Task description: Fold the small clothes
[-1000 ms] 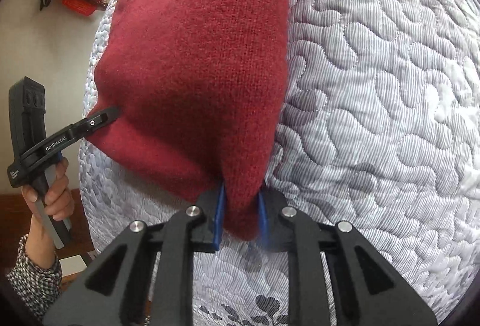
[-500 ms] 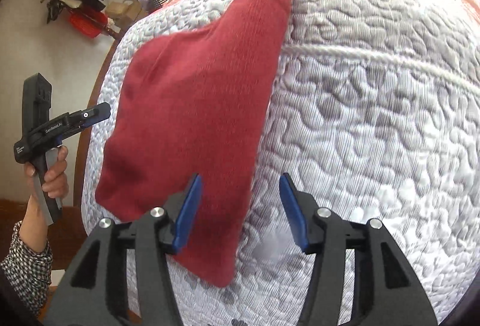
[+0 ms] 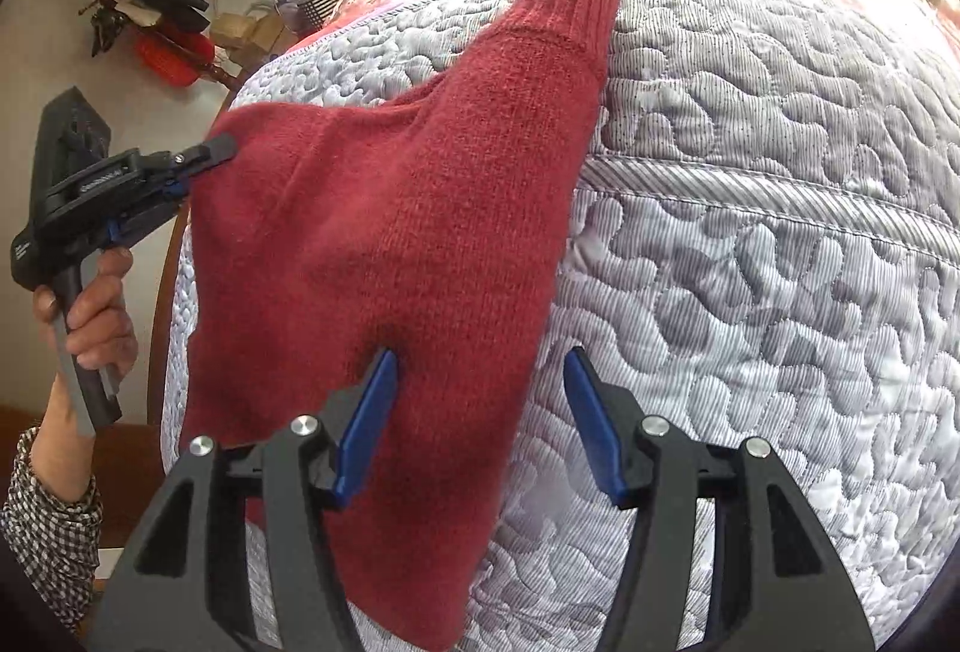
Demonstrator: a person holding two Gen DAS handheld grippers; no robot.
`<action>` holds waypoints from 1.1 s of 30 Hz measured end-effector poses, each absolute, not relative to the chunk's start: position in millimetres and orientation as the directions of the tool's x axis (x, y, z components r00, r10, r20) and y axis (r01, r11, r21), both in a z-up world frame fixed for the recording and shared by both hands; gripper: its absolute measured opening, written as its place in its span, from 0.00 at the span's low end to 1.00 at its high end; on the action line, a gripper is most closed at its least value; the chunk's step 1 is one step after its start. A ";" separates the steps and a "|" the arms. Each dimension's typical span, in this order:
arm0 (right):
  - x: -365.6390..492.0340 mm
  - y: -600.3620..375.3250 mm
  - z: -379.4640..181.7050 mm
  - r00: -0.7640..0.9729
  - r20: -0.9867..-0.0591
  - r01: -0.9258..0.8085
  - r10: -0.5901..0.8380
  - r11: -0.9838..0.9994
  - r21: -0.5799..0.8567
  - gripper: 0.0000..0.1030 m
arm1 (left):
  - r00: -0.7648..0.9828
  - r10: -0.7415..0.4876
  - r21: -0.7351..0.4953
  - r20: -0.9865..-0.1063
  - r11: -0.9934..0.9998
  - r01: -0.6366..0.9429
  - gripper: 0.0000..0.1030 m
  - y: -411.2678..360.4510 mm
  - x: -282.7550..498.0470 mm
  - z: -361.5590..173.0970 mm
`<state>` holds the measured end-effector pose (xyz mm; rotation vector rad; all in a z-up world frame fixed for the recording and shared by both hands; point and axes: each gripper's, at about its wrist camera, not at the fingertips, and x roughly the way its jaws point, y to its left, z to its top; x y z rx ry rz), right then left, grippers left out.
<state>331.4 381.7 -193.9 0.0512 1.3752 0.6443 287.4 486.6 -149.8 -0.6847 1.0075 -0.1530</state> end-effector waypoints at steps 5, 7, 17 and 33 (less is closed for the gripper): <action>340.9 392.4 -201.5 0.030 -0.879 -0.378 0.475 0.820 0.430 0.56 | 0.440 -0.361 -0.515 -0.822 0.801 -0.304 0.13 503.5 293.1 -195.9; 341.6 393.9 -202.2 0.035 -0.884 -0.389 0.465 0.821 0.417 0.56 | 0.454 -0.388 -0.549 -0.802 0.779 -0.303 0.15 505.5 287.8 -197.2; 341.2 385.8 -178.8 0.068 -0.889 -0.412 0.453 0.824 0.388 0.60 | 0.381 -0.444 -0.534 -0.811 0.828 -0.173 0.59 485.9 248.1 -159.0; 325.3 397.8 -199.4 -0.026 -0.885 -0.388 0.464 0.811 0.437 0.68 | 0.276 -0.653 -0.695 -0.705 0.714 -0.087 0.86 463.3 247.6 -204.3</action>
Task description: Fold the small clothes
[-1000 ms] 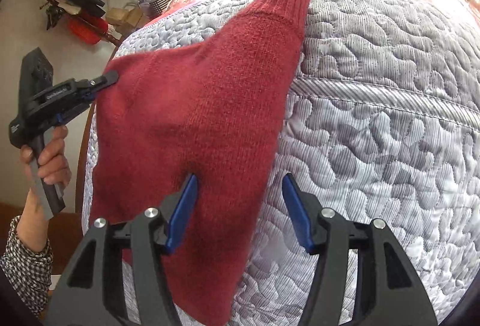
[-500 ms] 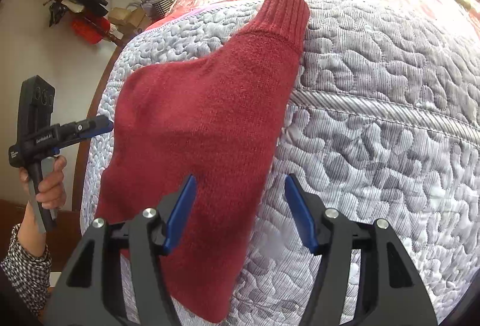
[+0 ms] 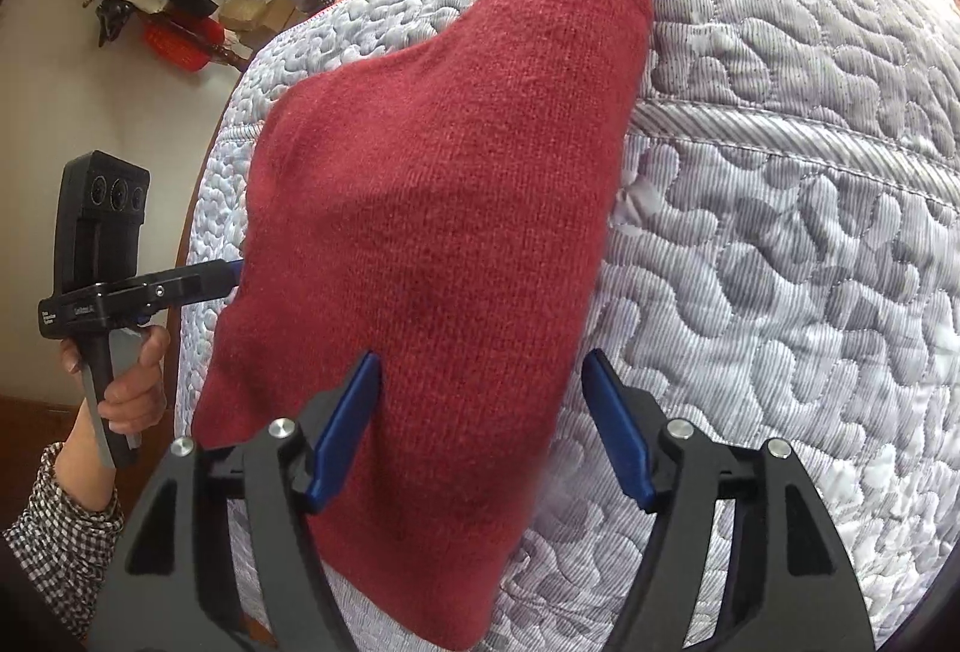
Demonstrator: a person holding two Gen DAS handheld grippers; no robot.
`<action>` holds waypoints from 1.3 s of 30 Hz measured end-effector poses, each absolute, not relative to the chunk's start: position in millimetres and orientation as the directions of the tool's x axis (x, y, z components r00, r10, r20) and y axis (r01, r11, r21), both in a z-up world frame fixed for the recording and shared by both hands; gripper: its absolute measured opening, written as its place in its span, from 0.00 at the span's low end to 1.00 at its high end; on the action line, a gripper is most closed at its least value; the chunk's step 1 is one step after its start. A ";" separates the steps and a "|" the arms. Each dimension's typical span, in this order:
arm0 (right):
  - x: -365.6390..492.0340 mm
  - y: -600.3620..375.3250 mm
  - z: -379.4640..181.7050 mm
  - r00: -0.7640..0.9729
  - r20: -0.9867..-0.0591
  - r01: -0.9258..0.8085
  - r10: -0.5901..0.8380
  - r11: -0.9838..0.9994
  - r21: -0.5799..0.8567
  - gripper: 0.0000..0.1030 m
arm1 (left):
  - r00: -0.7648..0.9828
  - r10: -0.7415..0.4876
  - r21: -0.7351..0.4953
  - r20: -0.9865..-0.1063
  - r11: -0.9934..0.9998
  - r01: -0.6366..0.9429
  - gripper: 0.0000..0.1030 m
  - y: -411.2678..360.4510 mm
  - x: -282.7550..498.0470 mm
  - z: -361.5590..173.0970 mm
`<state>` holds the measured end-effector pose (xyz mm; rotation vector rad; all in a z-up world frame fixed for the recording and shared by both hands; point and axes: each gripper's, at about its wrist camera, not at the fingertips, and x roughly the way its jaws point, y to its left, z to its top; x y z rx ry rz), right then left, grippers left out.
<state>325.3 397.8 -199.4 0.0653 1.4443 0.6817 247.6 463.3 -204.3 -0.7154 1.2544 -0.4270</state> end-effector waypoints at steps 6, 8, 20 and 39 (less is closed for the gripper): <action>324.0 401.0 -201.4 -0.035 -0.887 -0.406 0.461 0.804 0.434 0.69 | 0.287 -0.616 -0.669 -0.733 0.730 -0.142 0.80 485.7 240.2 -203.9; 322.4 397.8 -202.1 -0.037 -0.887 -0.411 0.461 0.802 0.434 0.71 | 0.305 -0.611 -0.671 -0.730 0.725 -0.156 0.80 497.1 229.4 -203.5; 324.1 408.2 -206.1 -0.050 -0.893 -0.443 0.447 0.792 0.421 0.73 | 0.195 -0.650 -0.673 -0.734 0.735 -0.081 0.83 439.3 256.1 -239.7; 311.5 396.7 -189.1 -0.037 -0.806 -0.395 0.591 0.732 0.555 0.39 | 0.225 -0.647 -0.663 -0.728 0.749 0.008 0.42 386.8 252.5 -204.4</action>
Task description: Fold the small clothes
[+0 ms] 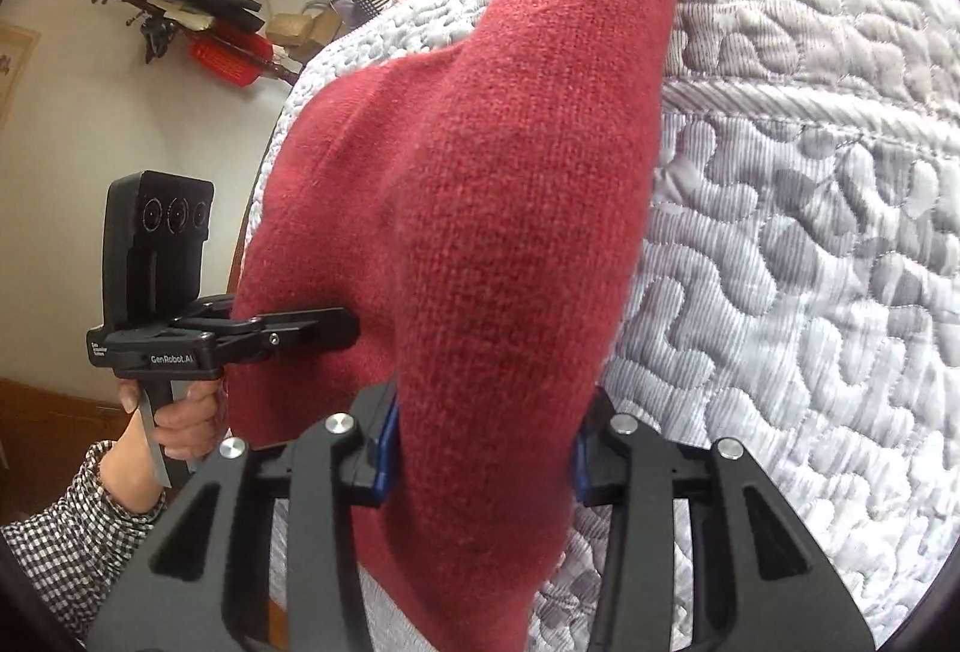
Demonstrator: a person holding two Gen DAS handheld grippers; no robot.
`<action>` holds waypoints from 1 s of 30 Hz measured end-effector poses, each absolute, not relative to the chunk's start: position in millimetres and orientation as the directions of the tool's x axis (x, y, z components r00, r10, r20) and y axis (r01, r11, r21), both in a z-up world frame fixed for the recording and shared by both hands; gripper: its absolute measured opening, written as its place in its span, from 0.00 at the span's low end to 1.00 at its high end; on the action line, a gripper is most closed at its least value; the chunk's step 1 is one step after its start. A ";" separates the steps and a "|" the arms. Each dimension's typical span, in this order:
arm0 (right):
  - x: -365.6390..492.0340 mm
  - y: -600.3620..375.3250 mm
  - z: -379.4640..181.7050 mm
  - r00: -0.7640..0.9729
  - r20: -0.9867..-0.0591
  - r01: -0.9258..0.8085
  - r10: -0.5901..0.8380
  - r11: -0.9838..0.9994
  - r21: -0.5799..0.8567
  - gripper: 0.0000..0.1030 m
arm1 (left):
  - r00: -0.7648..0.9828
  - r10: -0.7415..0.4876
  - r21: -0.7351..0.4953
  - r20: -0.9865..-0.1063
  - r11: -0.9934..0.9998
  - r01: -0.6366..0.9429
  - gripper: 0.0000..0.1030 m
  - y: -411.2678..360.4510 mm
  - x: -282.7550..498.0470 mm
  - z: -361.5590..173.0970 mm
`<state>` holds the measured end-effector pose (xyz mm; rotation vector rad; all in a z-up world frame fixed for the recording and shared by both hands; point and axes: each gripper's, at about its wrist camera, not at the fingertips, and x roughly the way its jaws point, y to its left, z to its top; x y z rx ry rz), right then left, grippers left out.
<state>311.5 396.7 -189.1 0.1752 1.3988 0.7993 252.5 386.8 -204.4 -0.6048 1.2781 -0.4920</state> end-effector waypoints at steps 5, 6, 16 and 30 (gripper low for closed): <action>296.8 360.0 -153.3 -0.005 -0.792 -0.401 0.610 0.725 0.561 0.39 | 0.251 -0.678 -0.693 -0.691 0.720 0.037 0.42 357.8 236.0 -178.7; 294.0 349.2 -147.5 -0.001 -0.788 -0.395 0.615 0.724 0.565 0.39 | 0.254 -0.683 -0.697 -0.684 0.716 0.048 0.42 349.7 232.4 -172.6; 262.1 216.9 -118.7 0.026 -0.793 -0.346 0.608 0.750 0.564 0.40 | 0.259 -0.675 -0.663 -0.691 0.734 0.145 0.43 226.3 207.1 -130.8; 246.2 130.2 -206.5 0.009 -0.815 -0.295 0.579 0.781 0.551 0.45 | 0.273 -0.480 -0.467 -0.834 0.877 0.113 0.48 137.5 199.2 -187.5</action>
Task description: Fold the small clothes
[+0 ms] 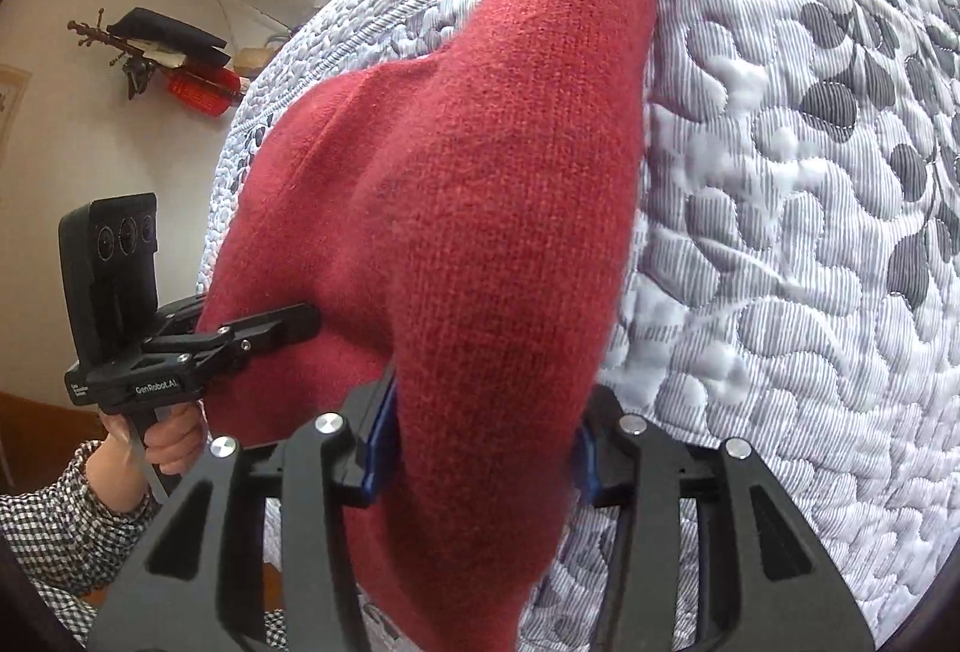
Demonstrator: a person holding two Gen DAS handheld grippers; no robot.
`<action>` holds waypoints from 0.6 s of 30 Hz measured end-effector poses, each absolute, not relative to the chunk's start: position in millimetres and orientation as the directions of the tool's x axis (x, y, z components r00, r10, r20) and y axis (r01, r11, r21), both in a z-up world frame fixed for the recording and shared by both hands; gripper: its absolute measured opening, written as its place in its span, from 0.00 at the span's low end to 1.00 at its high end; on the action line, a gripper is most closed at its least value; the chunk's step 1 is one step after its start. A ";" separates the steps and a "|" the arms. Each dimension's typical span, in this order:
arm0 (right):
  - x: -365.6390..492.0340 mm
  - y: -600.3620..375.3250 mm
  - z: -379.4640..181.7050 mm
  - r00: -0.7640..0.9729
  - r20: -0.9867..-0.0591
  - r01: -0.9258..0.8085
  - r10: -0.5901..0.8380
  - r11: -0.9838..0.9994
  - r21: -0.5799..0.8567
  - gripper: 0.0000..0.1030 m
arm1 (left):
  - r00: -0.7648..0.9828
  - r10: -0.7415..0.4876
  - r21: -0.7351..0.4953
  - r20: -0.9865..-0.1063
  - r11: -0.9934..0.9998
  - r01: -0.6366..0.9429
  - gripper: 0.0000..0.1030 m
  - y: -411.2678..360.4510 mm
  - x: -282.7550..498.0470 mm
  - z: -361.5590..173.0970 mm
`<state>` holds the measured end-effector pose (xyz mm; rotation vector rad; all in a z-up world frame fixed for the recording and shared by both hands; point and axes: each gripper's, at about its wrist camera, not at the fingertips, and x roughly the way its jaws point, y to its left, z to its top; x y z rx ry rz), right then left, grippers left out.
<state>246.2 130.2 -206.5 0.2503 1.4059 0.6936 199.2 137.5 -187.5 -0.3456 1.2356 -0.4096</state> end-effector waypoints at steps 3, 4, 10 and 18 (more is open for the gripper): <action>249.4 131.5 -219.1 0.004 -0.804 -0.279 0.595 0.772 0.570 0.51 | 0.286 -0.453 -0.449 -0.844 0.890 0.086 0.57 133.4 199.3 -199.7; 250.4 132.6 -222.1 -0.002 -0.798 -0.262 0.603 0.770 0.582 0.52 | 0.283 -0.454 -0.456 -0.845 0.888 0.063 0.60 134.5 203.5 -202.9; 232.6 103.7 -210.9 0.024 -0.783 -0.224 0.622 0.766 0.602 0.66 | 0.290 -0.434 -0.458 -0.853 0.889 -0.015 0.62 151.7 185.5 -187.6; 171.3 73.9 -207.5 -0.001 -0.770 -0.194 0.637 0.756 0.626 0.68 | 0.326 -0.395 -0.426 -0.859 0.905 -0.025 0.63 159.6 126.4 -168.0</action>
